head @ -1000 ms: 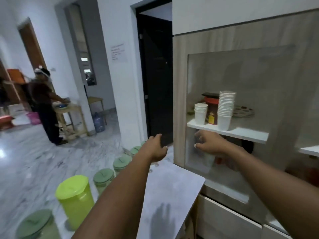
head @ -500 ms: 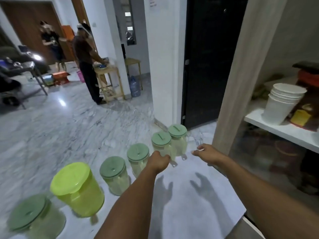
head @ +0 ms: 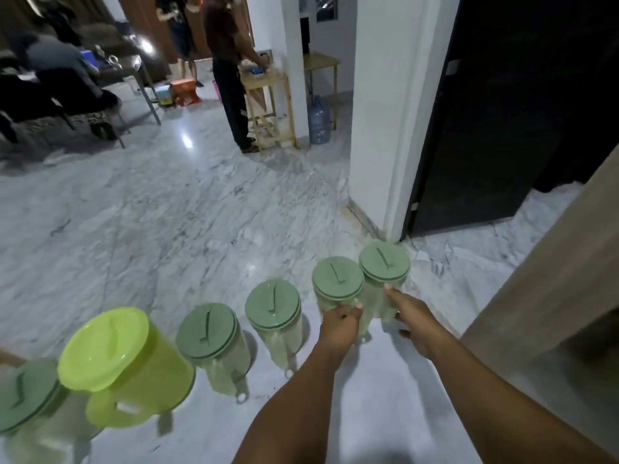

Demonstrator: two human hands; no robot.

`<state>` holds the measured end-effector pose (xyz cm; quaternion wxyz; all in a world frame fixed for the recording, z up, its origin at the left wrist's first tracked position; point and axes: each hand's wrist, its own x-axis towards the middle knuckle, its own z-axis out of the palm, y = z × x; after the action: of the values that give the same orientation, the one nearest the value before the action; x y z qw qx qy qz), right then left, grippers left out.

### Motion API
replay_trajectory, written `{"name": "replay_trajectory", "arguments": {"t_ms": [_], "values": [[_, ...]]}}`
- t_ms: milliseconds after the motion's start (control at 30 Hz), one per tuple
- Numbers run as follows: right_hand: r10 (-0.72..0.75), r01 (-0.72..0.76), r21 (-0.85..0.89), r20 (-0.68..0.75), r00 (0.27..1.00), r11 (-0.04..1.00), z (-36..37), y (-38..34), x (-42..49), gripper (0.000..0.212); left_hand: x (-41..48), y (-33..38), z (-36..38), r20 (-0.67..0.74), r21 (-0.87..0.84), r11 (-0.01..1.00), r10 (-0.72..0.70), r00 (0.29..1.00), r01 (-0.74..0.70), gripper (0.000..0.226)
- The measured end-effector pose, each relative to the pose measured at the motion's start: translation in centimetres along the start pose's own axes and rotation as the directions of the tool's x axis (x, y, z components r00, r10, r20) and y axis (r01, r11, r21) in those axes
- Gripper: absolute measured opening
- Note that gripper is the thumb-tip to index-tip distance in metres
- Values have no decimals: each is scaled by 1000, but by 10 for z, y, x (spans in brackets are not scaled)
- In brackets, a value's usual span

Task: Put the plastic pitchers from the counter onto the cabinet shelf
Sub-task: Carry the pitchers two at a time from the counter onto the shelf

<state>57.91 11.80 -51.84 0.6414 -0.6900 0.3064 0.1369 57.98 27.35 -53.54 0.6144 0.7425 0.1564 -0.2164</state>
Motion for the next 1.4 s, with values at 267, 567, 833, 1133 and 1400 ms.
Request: {"name": "replay_trajectory", "arguments": {"t_ms": [267,567,833,1133,1400], "values": [[-24,42,119,-145,989,992,8,-1,-15,37,-18,16,-25,-95,-74,997,29,995,-36,38],[-110,166,151,-323,940,975,-19,0,-163,32,-120,45,-51,146,-72,993,104,984,-95,32],[-128,279,168,-595,793,945,-73,44,-386,33,-278,56,-28,461,-31,971,225,858,-238,33],[-143,449,159,-812,566,879,-171,98,-610,34,-473,81,47,769,-99,915,320,553,-392,30],[-157,542,78,-914,374,837,-256,164,-774,31,-640,62,137,873,-186,849,374,313,-495,36]]}}
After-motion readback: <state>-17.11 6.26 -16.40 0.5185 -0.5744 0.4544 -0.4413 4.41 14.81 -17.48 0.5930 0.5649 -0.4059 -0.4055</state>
